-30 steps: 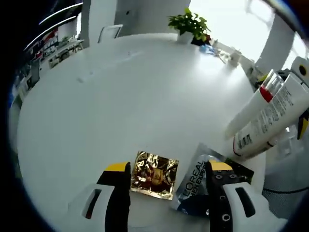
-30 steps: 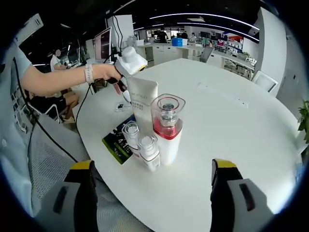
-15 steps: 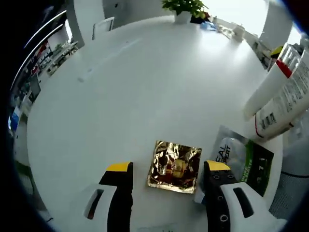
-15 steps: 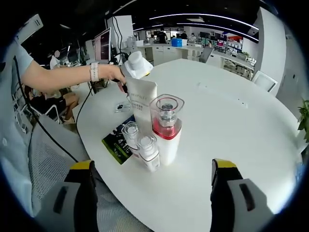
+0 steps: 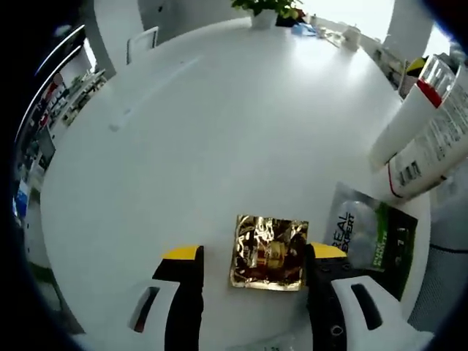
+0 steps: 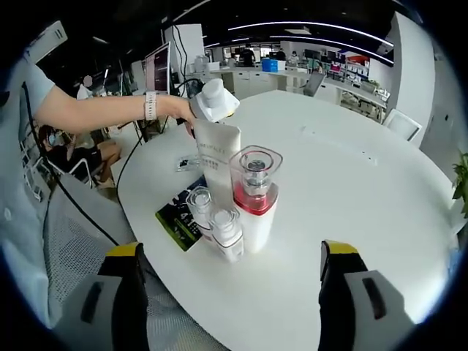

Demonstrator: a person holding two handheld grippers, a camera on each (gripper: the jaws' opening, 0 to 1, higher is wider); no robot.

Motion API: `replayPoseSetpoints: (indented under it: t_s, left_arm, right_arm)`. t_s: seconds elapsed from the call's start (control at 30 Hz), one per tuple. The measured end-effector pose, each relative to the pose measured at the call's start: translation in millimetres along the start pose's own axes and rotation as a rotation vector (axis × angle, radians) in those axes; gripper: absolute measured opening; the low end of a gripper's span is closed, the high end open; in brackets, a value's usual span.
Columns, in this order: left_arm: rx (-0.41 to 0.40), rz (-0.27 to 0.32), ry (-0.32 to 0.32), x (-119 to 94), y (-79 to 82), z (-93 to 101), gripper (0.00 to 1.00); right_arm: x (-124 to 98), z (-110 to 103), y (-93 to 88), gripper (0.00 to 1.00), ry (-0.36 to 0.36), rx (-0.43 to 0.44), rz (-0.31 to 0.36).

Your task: Arrange the skincare products in the storage area until every visible bottle or jar stands upright without overlapping.

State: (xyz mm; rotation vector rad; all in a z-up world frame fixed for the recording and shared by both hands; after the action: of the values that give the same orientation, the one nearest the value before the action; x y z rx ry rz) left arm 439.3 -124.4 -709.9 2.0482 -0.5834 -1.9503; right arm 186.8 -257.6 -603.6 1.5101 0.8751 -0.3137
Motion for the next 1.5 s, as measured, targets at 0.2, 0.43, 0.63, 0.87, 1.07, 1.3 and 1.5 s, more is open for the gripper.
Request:
replayPoseSetpoints:
  t_s: [0.2, 0.43, 0.63, 0.87, 1.07, 1.3, 1.5]
  left_arm:
    - [0.035, -0.026, -0.020, -1, 1.5, 5.0, 0.40]
    - [0.064, -0.060, -0.037, -3, -1.3, 5.9, 0.39]
    - [0.074, -0.068, -0.042, -4, -0.5, 5.8, 0.37]
    - [0.066, -0.087, -0.040, -5, -1.1, 5.1, 0.37]
    - [0.072, -0.089, -0.030, -12, -3.3, 3.7, 0.36]
    - [0.119, -0.093, -0.001, -22, -6.2, 3.1, 0.00]
    - [0.144, -0.108, -0.007, -29, -5.1, 7.6, 0.12]
  right_arm:
    - [-1, 2, -3.3, 0.99, -0.004, 0.006, -0.003]
    - [-4, -2, -5.7, 0.99, -0.007, 0.010, 0.000]
    - [-5, -2, -6.3, 0.99, -0.008, 0.014, 0.002]
    - [-7, -2, -4.7, 0.99, -0.012, 0.009, 0.006]
    - [-9, -3, -4.8, 0.99, -0.017, 0.010, 0.011]
    - [-10, -5, -1.9, 1.00, -0.015, 0.006, 0.020]
    - [-11, -7, 0.2, 1.00, -0.014, -0.005, 0.024]
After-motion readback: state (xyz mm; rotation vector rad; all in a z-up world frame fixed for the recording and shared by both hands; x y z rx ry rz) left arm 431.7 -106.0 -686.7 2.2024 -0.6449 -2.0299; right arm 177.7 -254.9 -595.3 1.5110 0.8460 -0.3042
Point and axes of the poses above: the point that each gripper's makers call its tool centre point, and the gripper's own axes: x roughly forward along the fingers, z roughly to its right, y roughly out of its top, the point moved 5 cm from there along -x, roughly backward along the fingers, and after that the axes turned 9 degrees about x, right-handed, at the moved point
